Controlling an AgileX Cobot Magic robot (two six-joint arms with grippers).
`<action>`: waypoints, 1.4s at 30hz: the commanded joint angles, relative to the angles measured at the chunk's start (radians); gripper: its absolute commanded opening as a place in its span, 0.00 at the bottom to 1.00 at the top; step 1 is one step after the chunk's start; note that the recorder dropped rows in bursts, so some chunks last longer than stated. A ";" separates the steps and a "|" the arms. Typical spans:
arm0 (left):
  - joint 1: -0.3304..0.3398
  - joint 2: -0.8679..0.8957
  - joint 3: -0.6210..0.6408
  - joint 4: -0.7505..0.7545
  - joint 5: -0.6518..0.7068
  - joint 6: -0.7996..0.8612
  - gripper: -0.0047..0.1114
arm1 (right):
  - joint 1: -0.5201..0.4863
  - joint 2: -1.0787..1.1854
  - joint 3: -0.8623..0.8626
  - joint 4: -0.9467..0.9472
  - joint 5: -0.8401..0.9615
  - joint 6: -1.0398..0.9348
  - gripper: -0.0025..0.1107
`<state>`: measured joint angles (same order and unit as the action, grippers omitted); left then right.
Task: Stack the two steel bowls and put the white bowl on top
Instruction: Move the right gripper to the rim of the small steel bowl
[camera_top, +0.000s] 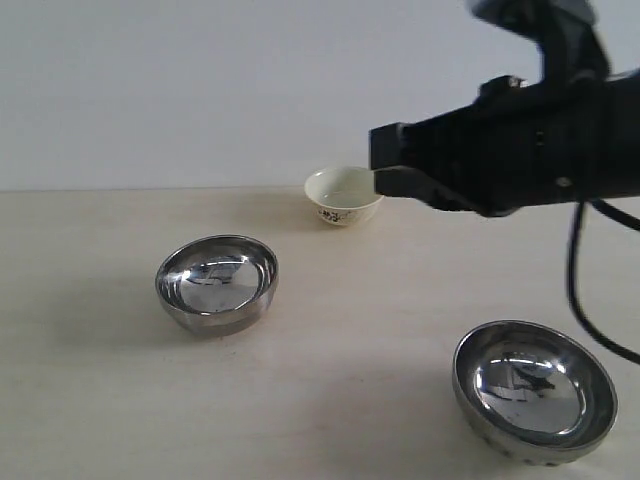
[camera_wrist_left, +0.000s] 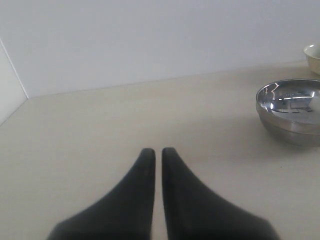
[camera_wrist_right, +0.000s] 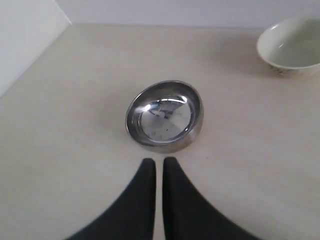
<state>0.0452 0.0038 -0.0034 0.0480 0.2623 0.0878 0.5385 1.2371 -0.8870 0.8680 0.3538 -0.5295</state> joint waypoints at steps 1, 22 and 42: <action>0.002 -0.004 0.003 -0.007 -0.008 -0.010 0.07 | 0.011 0.193 -0.130 -0.002 0.078 -0.013 0.04; 0.002 -0.004 0.003 -0.007 -0.008 -0.010 0.07 | 0.050 0.732 -0.643 -0.535 0.223 0.514 0.39; 0.002 -0.004 0.003 -0.007 -0.008 -0.010 0.07 | 0.098 1.003 -0.894 -0.672 0.305 0.636 0.39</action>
<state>0.0452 0.0038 -0.0034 0.0480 0.2623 0.0878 0.6374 2.2296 -1.7731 0.2074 0.6651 0.1070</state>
